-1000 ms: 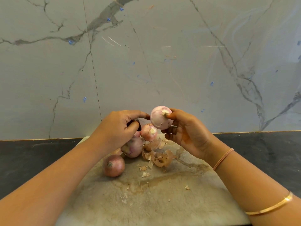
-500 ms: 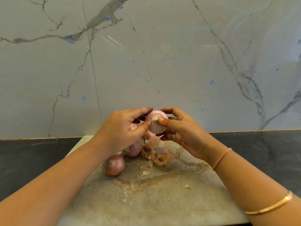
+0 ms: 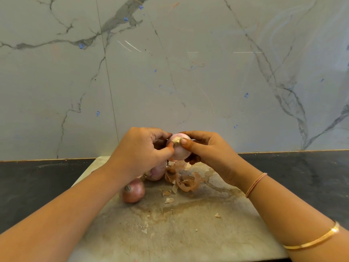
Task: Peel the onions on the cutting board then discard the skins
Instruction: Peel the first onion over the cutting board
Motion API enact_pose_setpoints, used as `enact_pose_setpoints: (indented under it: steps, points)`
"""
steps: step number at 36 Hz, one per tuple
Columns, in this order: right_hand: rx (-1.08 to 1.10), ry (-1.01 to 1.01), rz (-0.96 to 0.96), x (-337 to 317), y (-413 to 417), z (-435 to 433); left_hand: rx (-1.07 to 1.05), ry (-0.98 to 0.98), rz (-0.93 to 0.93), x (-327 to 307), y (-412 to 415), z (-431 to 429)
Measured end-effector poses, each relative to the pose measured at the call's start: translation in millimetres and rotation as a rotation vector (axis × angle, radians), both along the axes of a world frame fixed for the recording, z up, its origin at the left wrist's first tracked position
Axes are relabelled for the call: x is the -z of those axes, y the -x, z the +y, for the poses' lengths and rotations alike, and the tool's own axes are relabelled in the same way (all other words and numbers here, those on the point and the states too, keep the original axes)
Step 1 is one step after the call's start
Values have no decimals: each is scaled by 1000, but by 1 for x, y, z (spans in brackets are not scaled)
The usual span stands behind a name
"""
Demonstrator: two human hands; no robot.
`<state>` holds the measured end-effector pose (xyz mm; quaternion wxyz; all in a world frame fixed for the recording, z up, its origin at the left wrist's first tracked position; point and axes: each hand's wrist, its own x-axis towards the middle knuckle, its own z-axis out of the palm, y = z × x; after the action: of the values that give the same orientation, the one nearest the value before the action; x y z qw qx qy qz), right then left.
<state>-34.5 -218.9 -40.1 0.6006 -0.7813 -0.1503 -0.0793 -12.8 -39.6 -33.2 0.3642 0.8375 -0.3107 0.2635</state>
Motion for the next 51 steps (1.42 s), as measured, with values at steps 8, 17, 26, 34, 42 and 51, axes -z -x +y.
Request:
enact_pose_setpoints:
  steps: [8,17,26,34,42,51]
  points:
    - [-3,16,-15,1,0,0,-56,-83,-94,-1,3,-2]
    - [15,-70,0,-2,1,1,14,30,-83,-2,4,0]
    - [19,8,-21,-1,1,2,18,-22,-159,0,1,0]
    - [29,37,-21,-1,1,2,11,-20,-168,3,-3,0]
    - [18,25,-10,-1,2,3,-26,-26,-207,4,-2,-2]
    - [5,-22,9,1,1,3,-51,-25,-208,7,-5,-2]
